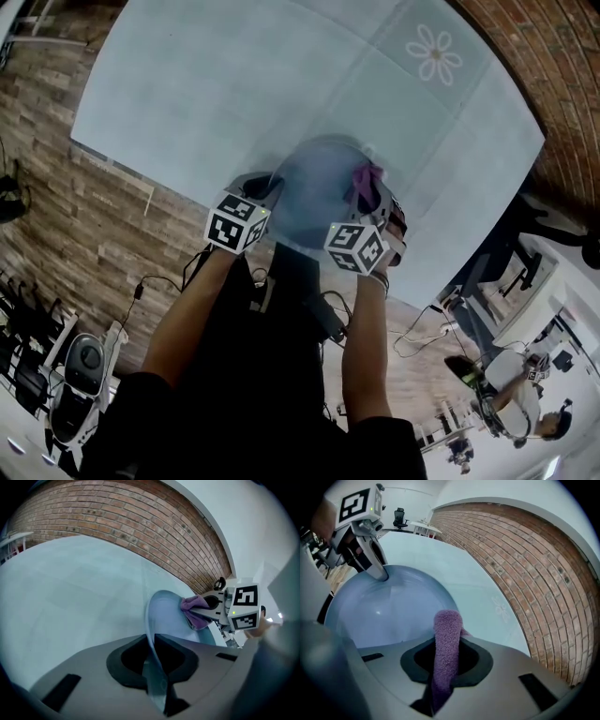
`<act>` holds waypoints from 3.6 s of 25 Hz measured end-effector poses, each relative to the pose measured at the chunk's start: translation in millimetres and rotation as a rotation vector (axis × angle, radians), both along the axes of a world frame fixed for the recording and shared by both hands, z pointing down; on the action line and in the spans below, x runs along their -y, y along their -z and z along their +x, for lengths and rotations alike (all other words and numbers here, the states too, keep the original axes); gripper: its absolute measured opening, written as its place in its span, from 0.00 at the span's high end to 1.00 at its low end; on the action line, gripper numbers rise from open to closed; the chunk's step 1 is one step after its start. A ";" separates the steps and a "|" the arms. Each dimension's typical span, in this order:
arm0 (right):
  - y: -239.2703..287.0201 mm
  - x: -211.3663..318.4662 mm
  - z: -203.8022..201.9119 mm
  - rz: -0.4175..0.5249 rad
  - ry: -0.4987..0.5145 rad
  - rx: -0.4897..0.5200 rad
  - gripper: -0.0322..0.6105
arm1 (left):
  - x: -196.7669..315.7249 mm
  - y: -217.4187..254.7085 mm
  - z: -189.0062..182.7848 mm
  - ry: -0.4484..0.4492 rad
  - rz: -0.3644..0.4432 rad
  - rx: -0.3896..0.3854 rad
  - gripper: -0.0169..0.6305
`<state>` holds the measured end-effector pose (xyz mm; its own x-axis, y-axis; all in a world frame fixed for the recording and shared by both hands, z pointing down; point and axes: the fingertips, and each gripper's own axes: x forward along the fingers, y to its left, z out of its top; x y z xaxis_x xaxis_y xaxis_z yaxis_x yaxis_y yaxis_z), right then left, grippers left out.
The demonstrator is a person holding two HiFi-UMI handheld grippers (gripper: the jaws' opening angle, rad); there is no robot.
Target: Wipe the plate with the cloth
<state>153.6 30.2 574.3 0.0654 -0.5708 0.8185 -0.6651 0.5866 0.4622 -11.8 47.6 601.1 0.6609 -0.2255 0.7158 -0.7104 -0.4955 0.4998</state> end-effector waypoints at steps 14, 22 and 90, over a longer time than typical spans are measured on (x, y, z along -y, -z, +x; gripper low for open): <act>0.4 -62.7 11.2 -0.098 -0.073 -0.015 0.85 | 1.0 0.1 6.5 -0.039 0.015 0.005 0.88; 1.5 -92.8 2.9 -0.143 -0.094 0.014 0.85 | 1.1 0.1 9.5 -0.042 0.009 -0.005 0.89; -13.7 -26.3 -129.6 -0.169 0.302 0.272 0.85 | 3.2 1.7 11.8 -0.017 -0.043 -0.046 0.90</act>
<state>24.0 56.6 588.0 -0.3148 -0.3881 0.8662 -0.5369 0.8254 0.1747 0.0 44.4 599.4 0.6964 -0.1837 0.6937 -0.6783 -0.4842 0.5527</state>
